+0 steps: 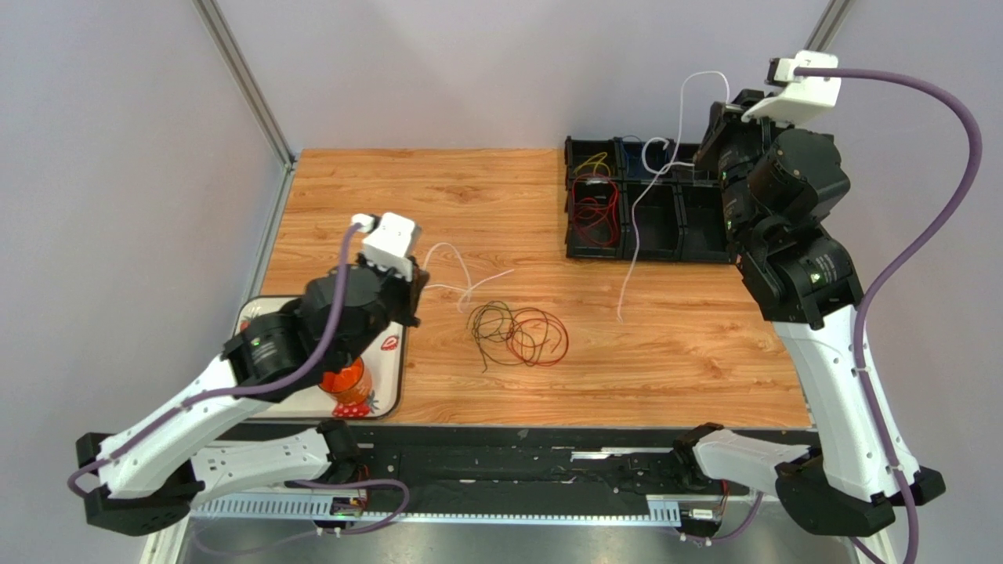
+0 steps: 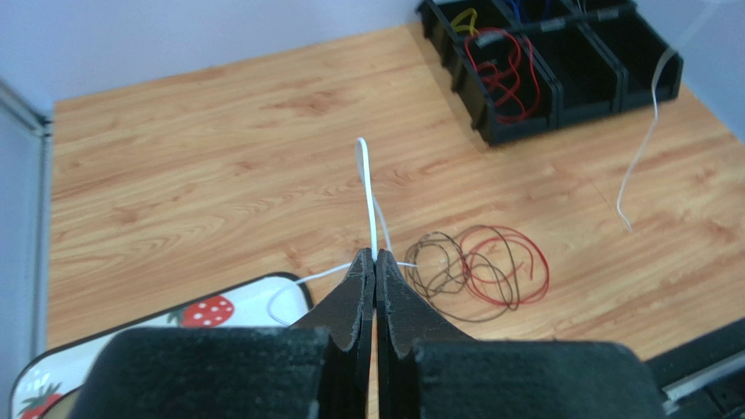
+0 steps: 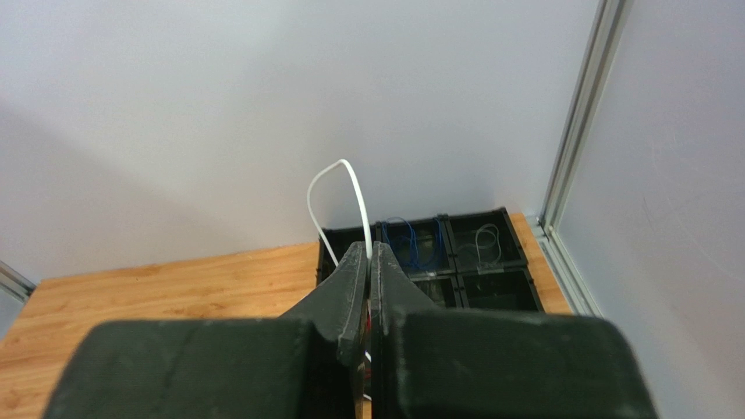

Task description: Untangle the cables

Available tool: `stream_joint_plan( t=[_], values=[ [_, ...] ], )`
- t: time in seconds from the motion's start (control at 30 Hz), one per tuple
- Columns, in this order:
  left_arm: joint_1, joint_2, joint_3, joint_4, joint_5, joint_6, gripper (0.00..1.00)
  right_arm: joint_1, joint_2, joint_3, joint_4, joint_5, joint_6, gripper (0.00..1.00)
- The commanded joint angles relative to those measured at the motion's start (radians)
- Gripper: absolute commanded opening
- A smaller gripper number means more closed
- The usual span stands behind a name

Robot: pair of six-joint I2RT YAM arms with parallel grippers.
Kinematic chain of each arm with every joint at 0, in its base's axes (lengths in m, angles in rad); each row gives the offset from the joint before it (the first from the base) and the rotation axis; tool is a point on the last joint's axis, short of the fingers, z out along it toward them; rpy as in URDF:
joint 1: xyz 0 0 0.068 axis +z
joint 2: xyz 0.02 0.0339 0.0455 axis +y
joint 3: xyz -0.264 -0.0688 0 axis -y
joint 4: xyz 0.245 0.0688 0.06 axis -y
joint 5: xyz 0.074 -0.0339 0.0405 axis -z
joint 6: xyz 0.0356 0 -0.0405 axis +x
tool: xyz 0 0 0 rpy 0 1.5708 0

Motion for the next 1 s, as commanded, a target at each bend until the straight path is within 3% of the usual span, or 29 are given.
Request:
stream_joint_plan(
  t=[0.0, 0.23, 0.57, 0.8, 0.97],
  values=[
    [0.0, 0.054, -0.08, 0.131, 0.139, -0.083, 0.0, -0.003, 0.038, 0.073, 0.103, -0.049, -0.041, 0.0],
    [0.0, 0.128, -0.183, 0.236, 0.237, -0.153, 0.0, -0.003, 0.098, 0.101, 0.264, -0.111, -0.079, 0.0],
    [0.0, 0.215, -0.309, 0.326, 0.297, -0.216, 0.0, -0.004, 0.234, 0.273, 0.355, -0.117, -0.206, 0.0],
    [0.0, 0.277, -0.4, 0.413, 0.323, -0.256, 0.0, -0.006, 0.253, 0.181, 0.6, -0.14, -0.371, 0.0],
    [0.0, 0.401, -0.429, 0.49, 0.386, -0.278, 0.0, -0.029, 0.294, 0.184, 0.643, -0.14, -0.392, 0.0]
  ],
)
